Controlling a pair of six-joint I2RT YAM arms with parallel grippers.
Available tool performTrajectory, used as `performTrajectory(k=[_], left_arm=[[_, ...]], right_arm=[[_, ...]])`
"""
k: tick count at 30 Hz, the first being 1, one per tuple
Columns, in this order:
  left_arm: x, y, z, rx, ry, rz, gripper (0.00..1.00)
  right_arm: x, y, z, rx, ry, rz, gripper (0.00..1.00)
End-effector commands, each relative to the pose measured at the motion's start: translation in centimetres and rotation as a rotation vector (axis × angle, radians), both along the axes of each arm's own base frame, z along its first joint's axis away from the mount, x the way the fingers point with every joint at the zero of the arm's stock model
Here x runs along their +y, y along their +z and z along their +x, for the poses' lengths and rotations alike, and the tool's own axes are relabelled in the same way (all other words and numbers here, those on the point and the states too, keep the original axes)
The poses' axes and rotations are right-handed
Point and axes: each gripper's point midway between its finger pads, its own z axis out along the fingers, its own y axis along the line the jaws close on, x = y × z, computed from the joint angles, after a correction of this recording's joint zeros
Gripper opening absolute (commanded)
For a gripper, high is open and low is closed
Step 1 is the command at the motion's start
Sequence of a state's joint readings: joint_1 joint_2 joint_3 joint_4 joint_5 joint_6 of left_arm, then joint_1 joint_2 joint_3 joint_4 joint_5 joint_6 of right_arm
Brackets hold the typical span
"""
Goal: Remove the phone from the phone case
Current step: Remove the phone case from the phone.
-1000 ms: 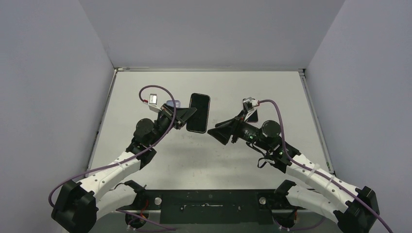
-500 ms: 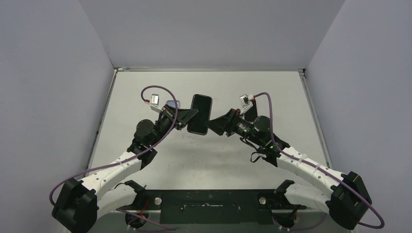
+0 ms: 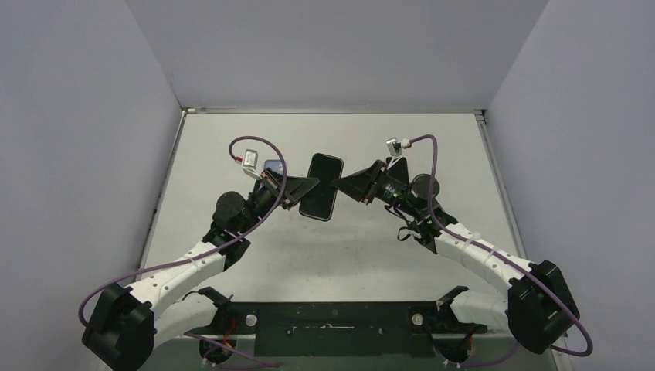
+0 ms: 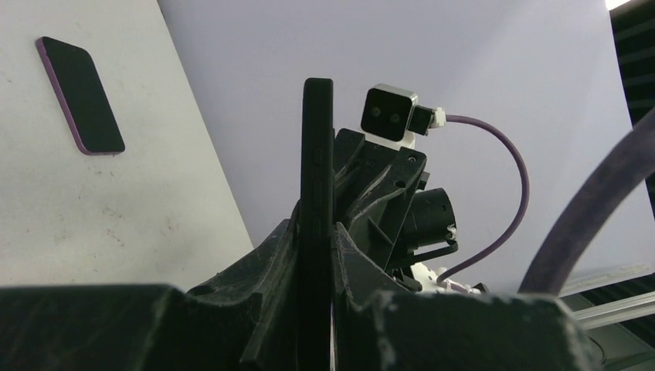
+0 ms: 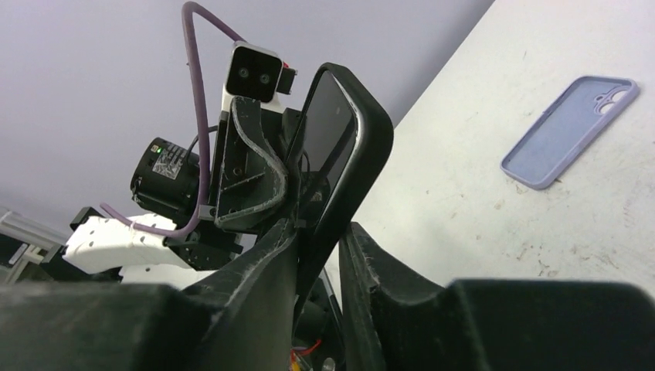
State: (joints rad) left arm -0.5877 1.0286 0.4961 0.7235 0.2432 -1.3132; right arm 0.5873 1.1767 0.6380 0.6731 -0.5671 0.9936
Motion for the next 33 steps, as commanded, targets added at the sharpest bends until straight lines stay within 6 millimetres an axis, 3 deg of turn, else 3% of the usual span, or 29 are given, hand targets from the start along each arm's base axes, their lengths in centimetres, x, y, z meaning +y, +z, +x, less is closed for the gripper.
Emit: performTrajectory(k=[1, 5, 6, 12, 16, 24, 26, 32, 33], left_arm=[[0.2, 4.5, -1.8, -0.192, -0.043, -0.054, 0.0], [-0.5, 4.4, -2.1, -0.249, -0.081, 0.018, 0.0], [-0.5, 4.4, -2.1, -0.264, -0.086, 0.037, 0.01], [-0.7, 4.6, -2.3, -0.356, -0.163, 0.123, 0.32], [-1.4, 4.2, -2.7, -0.407, -0.265, 0.197, 0.46], [-2.4, 3.6, -3.3, -0.47, -0.387, 0.281, 0.52], [-2.6, 3.5, -3.5, -0.478, -0.416, 0.29, 0.43], [-2.5, 3.8, -2.7, -0.469, -0.383, 0.294, 0.0], [-2.4, 3.9, -2.4, -0.461, -0.364, 0.29, 0.0]], right_arm=[[0.0, 4.8, -1.0, -0.164, 0.089, 0.071, 0.17], [-0.5, 5.1, -1.3, -0.199, 0.123, 0.048, 0.0], [-0.7, 5.1, -1.3, -0.202, 0.132, 0.037, 0.0], [-1.4, 5.4, -2.0, -0.249, 0.238, -0.031, 0.0], [-1.3, 5.6, -2.4, -0.287, 0.308, -0.086, 0.0], [-0.8, 5.3, -2.6, -0.308, 0.403, -0.142, 0.0], [-0.7, 5.1, -2.5, -0.314, 0.42, -0.159, 0.0], [-0.8, 4.5, -1.8, -0.325, 0.394, -0.204, 0.0], [-0.9, 4.5, -1.7, -0.328, 0.38, -0.206, 0.02]])
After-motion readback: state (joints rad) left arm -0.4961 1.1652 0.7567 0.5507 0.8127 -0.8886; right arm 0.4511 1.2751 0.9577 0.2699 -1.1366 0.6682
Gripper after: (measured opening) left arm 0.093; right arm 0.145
